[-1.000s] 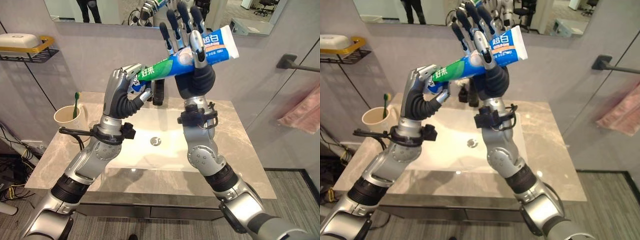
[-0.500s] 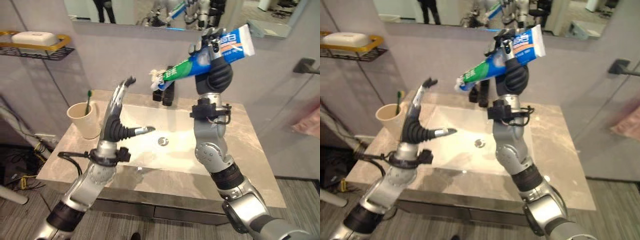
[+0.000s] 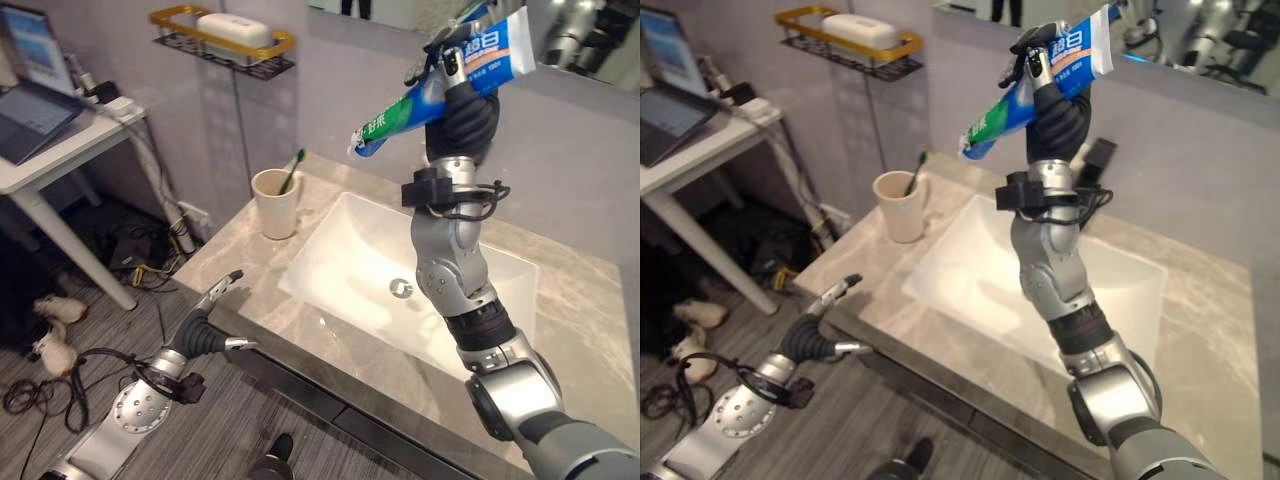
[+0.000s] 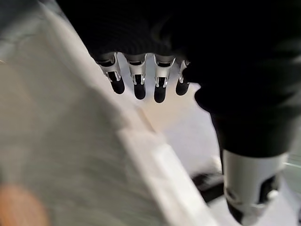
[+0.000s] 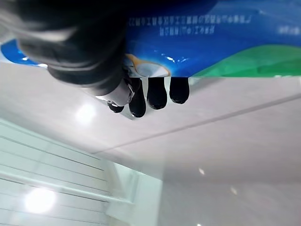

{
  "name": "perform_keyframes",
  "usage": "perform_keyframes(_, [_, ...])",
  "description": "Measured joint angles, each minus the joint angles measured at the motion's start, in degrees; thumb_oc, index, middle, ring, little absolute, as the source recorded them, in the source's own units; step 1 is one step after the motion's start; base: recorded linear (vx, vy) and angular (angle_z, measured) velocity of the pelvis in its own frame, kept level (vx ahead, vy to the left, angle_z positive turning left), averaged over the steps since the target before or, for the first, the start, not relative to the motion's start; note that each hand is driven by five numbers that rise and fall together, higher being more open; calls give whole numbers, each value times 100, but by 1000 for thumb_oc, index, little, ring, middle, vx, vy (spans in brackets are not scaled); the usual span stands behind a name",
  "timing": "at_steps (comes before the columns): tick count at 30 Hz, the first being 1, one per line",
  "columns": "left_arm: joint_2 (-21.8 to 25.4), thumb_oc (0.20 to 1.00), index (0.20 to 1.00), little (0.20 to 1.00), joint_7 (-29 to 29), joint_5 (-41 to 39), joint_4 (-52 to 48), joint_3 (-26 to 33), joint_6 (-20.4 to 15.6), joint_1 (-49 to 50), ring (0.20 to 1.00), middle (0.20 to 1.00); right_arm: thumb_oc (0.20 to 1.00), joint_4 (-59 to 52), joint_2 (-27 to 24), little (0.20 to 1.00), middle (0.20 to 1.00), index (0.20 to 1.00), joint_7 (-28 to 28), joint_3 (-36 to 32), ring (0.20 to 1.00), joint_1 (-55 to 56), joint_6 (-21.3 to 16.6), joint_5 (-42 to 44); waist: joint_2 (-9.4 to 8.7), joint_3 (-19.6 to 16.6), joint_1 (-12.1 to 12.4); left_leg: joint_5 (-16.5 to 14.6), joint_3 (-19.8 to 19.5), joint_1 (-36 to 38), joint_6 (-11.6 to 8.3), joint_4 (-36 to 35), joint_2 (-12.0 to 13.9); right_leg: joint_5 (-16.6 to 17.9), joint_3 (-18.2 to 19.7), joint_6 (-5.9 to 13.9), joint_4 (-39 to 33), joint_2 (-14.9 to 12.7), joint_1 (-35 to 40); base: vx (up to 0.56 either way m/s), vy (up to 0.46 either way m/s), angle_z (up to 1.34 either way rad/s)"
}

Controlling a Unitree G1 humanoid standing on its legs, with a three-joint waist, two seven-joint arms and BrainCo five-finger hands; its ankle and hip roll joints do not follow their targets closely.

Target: Put brush and paste in cup on sink, flatten towel.

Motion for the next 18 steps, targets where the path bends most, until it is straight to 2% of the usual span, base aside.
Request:
perform_keyframes(2, [7, 1000, 1000, 1000, -50, 5, 292, 2, 44, 18, 1000, 1000, 200, 210, -4, 200, 200, 200, 20, 50, 200, -88, 127, -4, -71, 87, 246, 12, -114, -70, 8, 15, -113, -34, -131, 51, 1, -64, 3, -1, 42, 45])
perform_keyframes(5, [10, 1000, 1000, 1000, -126, 18, 572, 4, 138, 55, 1000, 1000, 200, 390, -50, 200, 200, 200, 36, 49, 200, -207, 204, -3, -153, 225, 374, 18, -250, -127, 14, 39, -205, -65, -300, 91, 0, -128, 33, 1, 29, 28])
perform_keyframes(11, [10, 1000, 1000, 1000, -274, 101, 886, -82, 213, 69, 1000, 1000, 200, 666, -36, 200, 200, 200, 42, 117, 200, -464, 275, -8, -219, 303, 455, 33, -365, -271, 34, 105, -387, -91, -411, 168, 1, -253, -19, -10, 34, 12])
perform_keyframes(18, [11, 1000, 1000, 1000, -423, 125, 1087, -114, 225, -15, 1000, 1000, 200, 896, -89, 200, 200, 200, 38, 175, 200, -630, 417, -238, -275, 339, 466, 30, -383, -364, 32, 107, -442, -106, -456, 214, 1, -323, -99, 4, 27, 2])
